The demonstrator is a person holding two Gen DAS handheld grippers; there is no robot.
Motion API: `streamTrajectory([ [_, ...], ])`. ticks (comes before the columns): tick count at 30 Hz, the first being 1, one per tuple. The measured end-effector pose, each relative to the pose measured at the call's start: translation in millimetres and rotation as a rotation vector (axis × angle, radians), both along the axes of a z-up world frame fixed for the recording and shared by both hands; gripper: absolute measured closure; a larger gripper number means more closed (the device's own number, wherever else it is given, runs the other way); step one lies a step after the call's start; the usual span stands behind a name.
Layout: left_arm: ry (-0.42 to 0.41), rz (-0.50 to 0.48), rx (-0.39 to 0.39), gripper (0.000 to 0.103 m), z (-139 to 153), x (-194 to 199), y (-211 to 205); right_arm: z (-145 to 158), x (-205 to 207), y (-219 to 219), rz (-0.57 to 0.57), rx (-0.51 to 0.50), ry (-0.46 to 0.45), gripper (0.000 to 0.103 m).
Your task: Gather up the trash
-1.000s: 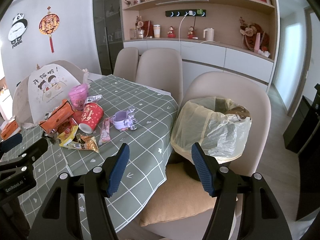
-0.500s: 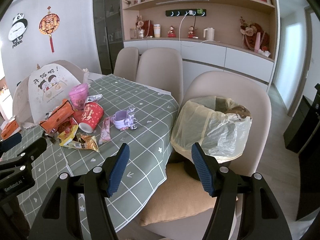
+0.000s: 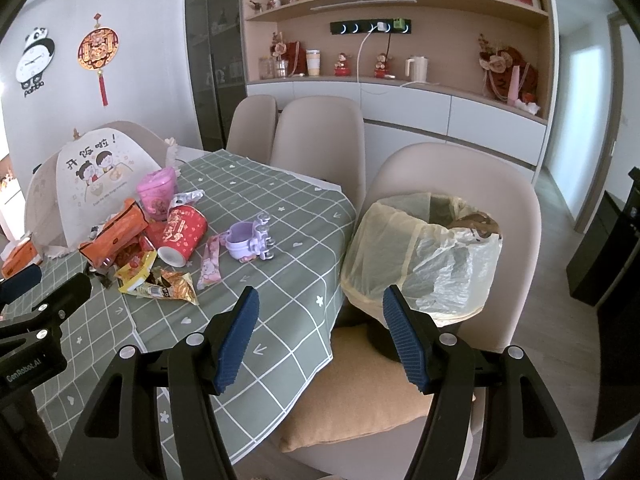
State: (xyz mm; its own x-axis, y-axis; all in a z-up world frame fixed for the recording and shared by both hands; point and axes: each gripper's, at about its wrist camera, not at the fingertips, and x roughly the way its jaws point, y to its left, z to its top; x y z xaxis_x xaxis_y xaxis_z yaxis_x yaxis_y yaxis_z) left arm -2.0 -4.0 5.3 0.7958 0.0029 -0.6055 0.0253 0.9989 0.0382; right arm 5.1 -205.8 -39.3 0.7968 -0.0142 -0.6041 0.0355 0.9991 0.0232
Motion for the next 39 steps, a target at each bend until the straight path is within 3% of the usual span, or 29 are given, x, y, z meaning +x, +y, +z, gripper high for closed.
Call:
streamTrajectory([
  [8,-0.005,-0.001,0.000,0.013,10.1,-3.7,3.1,1.7,-0.2,0.9,-0.001,0.000,-0.001,0.042],
  [25,0.025,-0.017,-0.023,0.013,0.7,6.9,15.4,2.1,8.7,4.1,-0.002,0.001,0.020,0.042],
  [32,0.051,-0.093,0.006,0.013,-19.8,37.3,62.5,-18.7,43.7,31.8,0.021,0.008,0.098,0.042],
  [35,0.039,-0.044,0.035,0.013,-20.1,53.5,102.3,-23.5,60.4,53.2,0.042,-0.015,0.112,0.042],
  [39,0.052,0.020,-0.008,0.013,-20.8,85.6,169.4,-34.8,83.8,84.0,0.078,-0.034,0.155,0.042],
])
